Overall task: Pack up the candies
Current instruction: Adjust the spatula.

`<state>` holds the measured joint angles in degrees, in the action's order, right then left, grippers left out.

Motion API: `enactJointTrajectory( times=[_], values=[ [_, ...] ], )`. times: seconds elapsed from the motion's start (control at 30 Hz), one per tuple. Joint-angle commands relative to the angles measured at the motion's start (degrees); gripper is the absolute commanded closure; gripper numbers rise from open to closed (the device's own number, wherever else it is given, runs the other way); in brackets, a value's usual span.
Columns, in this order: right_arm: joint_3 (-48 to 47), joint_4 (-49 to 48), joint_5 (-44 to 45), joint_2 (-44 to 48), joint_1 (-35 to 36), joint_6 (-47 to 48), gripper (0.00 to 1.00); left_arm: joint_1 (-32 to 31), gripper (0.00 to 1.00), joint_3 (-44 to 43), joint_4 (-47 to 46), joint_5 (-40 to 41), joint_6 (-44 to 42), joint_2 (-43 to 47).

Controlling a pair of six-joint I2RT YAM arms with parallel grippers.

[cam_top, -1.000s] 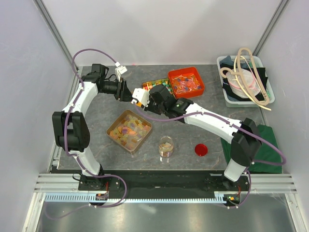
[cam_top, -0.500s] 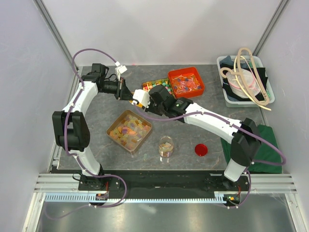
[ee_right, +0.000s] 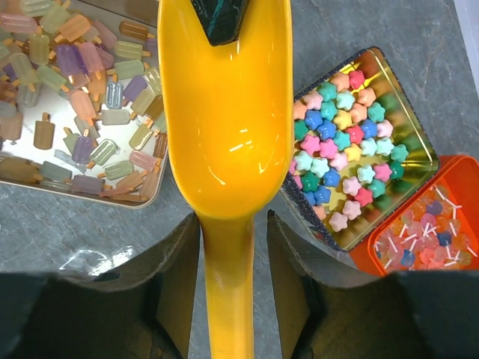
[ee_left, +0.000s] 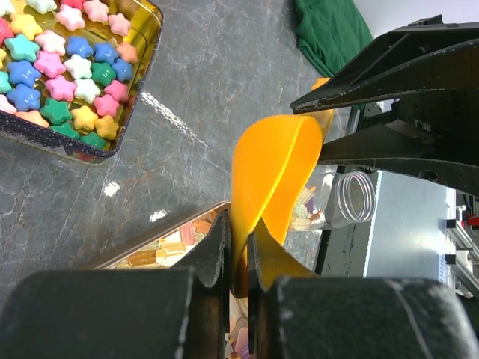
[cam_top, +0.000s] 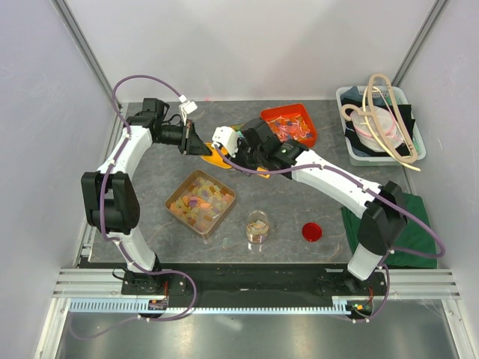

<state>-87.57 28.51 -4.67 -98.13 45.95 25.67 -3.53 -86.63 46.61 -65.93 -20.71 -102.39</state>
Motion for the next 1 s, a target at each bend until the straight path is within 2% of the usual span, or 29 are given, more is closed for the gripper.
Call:
enactJointTrajectory(
  times=[0.0,0.53,0.97],
  values=[
    [-3.14,-3.29,-3.95,0.39,-0.51,-1.50,0.52,-0.51,0.98,-1.26,1.29,-0.69,-2.67,0.79],
    [2.40,-4.52,-14.22,4.61,-3.94,-0.98,0.52,1.42,0.98,-3.01,3.57,-6.75,-2.93,-0.26],
    [2.75,-7.06,-13.79,4.26,-4.03,-1.94,0.52,2.56,0.98,-5.48,6.47,-12.90,-2.93,-4.31]
  ],
)
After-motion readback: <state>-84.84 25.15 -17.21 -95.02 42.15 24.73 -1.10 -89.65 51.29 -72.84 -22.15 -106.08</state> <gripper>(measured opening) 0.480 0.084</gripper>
